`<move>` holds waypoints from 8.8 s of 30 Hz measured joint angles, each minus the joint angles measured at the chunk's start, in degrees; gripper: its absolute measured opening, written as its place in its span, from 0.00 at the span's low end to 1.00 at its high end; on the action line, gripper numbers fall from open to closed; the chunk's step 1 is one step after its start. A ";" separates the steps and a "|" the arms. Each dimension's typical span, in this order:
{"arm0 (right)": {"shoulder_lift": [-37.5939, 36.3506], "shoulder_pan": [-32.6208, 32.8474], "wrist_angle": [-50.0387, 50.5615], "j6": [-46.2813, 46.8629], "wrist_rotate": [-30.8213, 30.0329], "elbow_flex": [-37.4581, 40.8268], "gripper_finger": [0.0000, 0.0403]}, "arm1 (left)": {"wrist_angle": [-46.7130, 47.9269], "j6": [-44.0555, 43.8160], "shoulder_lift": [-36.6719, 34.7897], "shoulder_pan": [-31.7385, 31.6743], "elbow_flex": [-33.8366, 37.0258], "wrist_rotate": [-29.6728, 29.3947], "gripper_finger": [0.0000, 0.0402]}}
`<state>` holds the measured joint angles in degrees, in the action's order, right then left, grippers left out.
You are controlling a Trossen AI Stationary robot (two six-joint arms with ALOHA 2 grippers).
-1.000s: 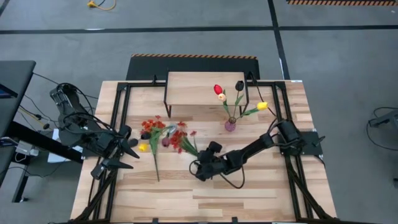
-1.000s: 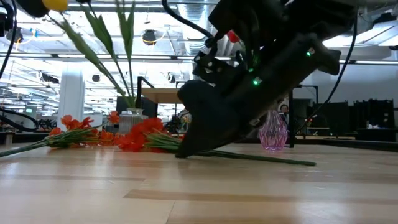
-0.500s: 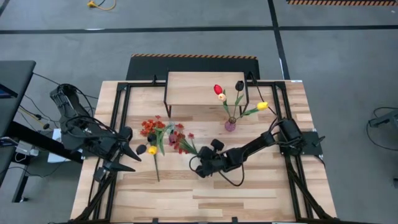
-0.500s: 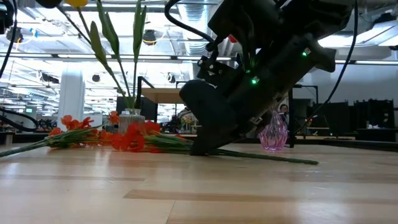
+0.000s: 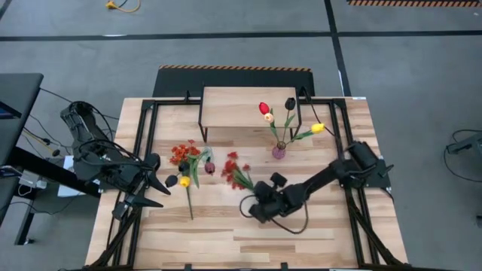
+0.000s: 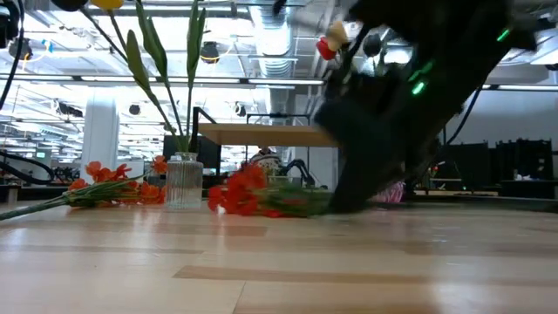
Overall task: Pick and place flowers into a vace then onto a shelf
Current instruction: Put the right red flower into the purple vase
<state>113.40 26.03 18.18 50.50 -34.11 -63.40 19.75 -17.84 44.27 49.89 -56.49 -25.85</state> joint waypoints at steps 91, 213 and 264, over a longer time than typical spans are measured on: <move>-19.36 1.44 -63.26 -74.75 13.58 -12.83 0.00 | -15.04 21.20 32.71 -19.89 -31.36 12.10 0.41; -20.93 -3.57 -19.69 -61.53 12.56 -29.76 0.00 | -1.94 11.95 30.31 -21.94 -34.23 7.34 0.47; -21.46 10.84 -108.09 -85.94 -29.93 25.95 0.00 | 11.45 9.52 22.69 -11.96 -34.21 -6.01 0.56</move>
<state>91.94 36.87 -89.92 -35.43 -64.04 -37.45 31.19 -8.32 66.96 37.93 -90.70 -31.86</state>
